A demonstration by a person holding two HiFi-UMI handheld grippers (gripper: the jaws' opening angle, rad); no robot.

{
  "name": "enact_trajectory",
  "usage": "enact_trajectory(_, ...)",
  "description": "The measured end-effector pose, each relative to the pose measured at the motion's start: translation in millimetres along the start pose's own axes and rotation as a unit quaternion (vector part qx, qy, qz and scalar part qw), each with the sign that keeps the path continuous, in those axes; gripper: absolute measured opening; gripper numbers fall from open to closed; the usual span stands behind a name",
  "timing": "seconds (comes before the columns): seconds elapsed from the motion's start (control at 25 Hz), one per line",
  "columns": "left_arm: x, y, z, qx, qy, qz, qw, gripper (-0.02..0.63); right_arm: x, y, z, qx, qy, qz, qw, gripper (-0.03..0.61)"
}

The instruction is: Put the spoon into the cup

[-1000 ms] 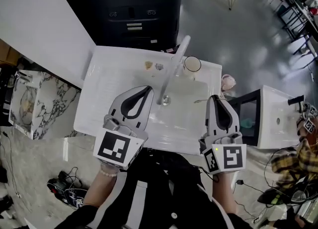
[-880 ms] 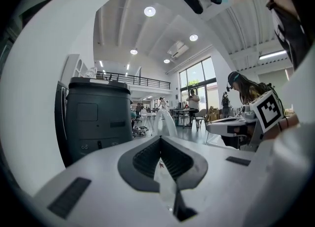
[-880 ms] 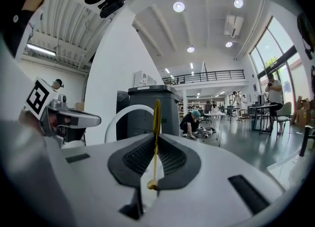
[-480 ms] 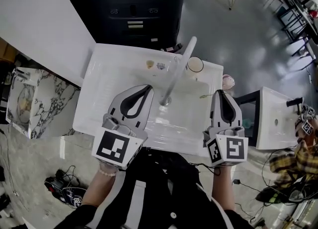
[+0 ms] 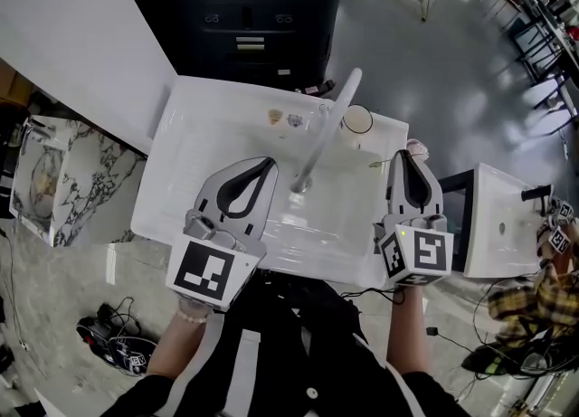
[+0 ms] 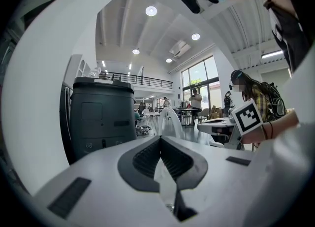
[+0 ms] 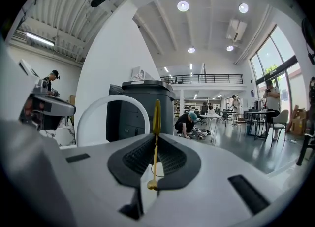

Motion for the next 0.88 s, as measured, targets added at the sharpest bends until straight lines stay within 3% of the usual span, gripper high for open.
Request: enact_trajectory(0.88,-9.2,-3.0,-5.1,0.035,-0.022,-0.008,0.9991,-0.003,-3.2,29.7,73.0,0.007,-0.005,-0.014,1.000,0.020)
Point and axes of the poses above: the fingertips, and each gripper's own axes: z forward along the fingers, y to its right, x out of its top, the point moved 3 cm from there along -z, backward along the fingers, and after that the axes turned 15 degrees about z, right-handed, at the moved point
